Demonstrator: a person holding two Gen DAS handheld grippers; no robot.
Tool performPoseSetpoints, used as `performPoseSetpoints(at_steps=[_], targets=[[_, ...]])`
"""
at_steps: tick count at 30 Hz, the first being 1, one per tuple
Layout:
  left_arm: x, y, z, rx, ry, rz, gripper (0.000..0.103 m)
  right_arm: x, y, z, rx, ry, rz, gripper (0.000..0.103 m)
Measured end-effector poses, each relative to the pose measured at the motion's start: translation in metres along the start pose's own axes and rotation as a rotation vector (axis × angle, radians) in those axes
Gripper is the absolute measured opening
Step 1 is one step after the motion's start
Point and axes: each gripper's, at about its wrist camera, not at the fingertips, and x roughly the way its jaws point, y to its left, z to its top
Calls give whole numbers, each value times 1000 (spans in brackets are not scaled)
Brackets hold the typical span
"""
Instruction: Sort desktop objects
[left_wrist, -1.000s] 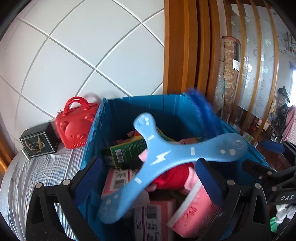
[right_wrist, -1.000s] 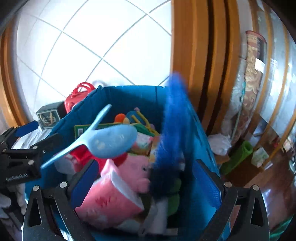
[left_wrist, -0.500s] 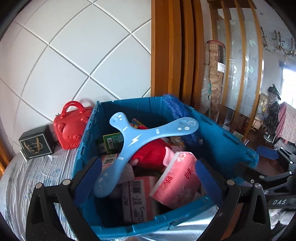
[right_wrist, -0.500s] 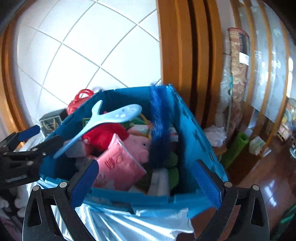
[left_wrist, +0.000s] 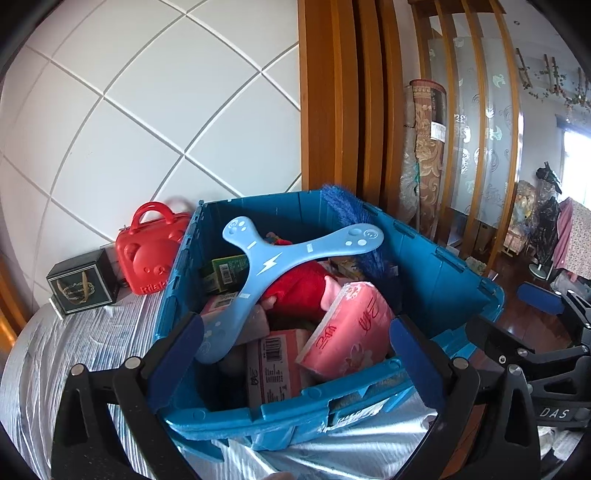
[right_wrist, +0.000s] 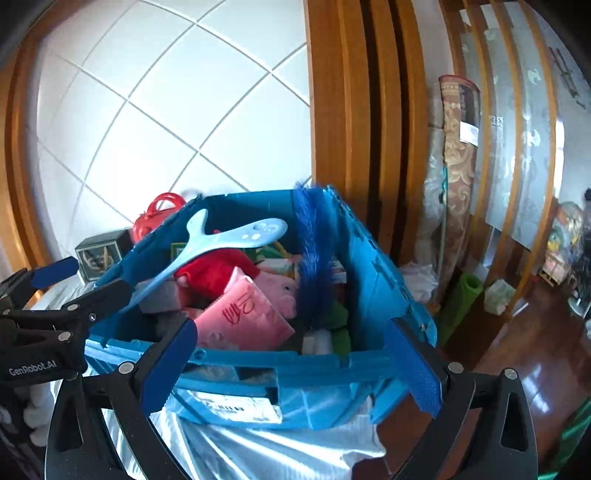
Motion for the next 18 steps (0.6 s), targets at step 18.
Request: performPoseSetpoints(at_steps=[18], targets=[[-10, 13, -15, -27, 21, 8, 102, -5, 2, -7, 29, -22, -81, 103]])
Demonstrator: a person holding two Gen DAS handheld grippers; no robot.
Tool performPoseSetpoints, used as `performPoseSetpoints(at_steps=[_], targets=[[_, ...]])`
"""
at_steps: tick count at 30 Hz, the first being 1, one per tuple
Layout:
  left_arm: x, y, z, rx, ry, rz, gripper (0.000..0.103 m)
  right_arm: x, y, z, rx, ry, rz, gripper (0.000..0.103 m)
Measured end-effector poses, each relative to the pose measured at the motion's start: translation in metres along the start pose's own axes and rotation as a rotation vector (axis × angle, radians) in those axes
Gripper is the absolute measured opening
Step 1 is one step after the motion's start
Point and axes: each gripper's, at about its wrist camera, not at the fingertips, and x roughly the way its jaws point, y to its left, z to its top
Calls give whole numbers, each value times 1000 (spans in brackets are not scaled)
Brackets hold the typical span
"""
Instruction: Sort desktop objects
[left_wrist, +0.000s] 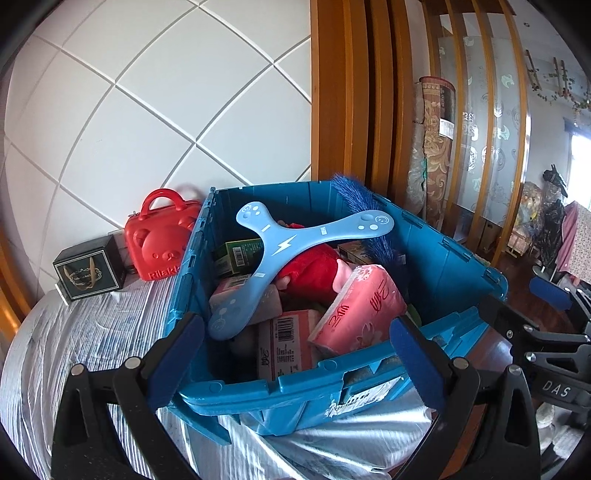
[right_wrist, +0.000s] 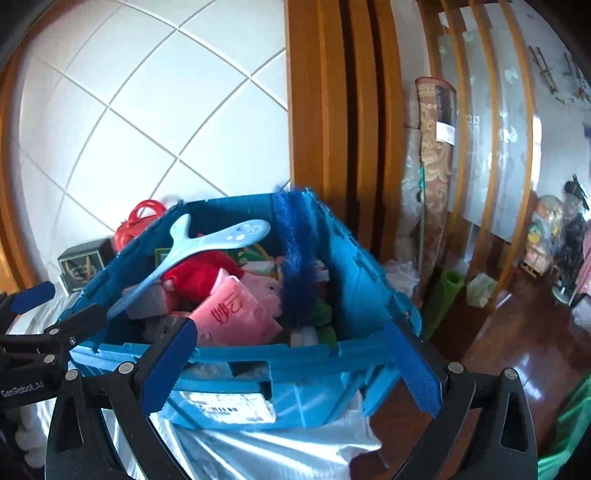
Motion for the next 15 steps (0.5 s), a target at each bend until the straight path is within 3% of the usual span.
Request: performPoseSetpoints(at_steps=[15], targets=[[9, 5, -3, -12, 19, 6, 102, 14, -5, 1, 8, 16, -4, 103]])
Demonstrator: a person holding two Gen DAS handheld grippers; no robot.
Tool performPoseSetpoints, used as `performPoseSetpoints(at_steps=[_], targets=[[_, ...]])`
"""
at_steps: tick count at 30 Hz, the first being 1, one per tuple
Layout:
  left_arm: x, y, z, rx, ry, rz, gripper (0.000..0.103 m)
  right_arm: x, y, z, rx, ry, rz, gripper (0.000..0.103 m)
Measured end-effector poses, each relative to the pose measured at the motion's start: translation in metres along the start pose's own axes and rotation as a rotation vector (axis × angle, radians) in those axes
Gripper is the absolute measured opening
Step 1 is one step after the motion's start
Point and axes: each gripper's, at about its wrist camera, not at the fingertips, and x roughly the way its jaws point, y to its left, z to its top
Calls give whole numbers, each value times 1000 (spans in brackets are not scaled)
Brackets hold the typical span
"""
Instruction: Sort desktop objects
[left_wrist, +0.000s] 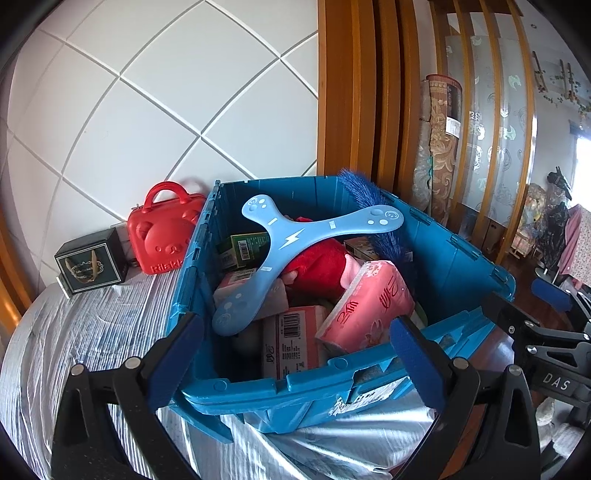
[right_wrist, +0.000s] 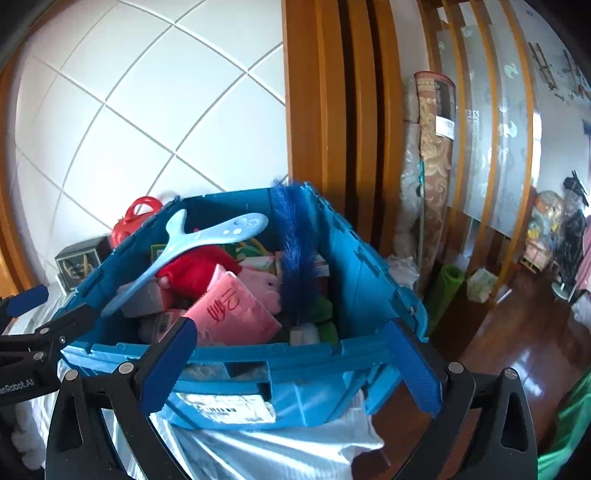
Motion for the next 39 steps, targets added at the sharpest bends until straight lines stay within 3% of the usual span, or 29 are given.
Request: performPoseSetpoints(at_steps=[39], targets=[[10, -10, 0, 14, 21, -30, 102, 8, -2, -2, 2, 8, -4, 103]])
